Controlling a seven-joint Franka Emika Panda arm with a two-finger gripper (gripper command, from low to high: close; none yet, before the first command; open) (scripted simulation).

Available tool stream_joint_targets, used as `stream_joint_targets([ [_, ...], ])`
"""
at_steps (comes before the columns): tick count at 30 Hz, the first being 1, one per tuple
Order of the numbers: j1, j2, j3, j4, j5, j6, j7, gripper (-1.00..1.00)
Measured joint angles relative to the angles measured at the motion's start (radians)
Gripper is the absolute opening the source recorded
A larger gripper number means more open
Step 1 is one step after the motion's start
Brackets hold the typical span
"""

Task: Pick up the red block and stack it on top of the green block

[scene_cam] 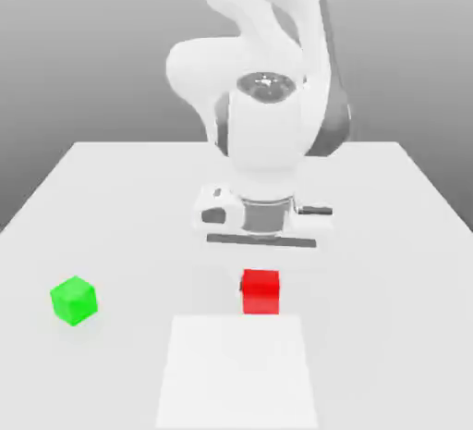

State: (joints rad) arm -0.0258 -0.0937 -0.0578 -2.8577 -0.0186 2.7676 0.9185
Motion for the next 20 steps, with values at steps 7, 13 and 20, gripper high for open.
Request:
stream_joint_targets([
  [7, -0.226, -0.023, -0.228, 0.051, -0.059, -0.071, -0.120, -1.00],
  [13, -0.330, 0.047, -0.351, 0.081, -0.017, -0.033, -0.236, -1.00],
  [20, -0.358, 0.209, -0.286, 0.089, 0.170, 0.106, -0.371, 1.00],
])
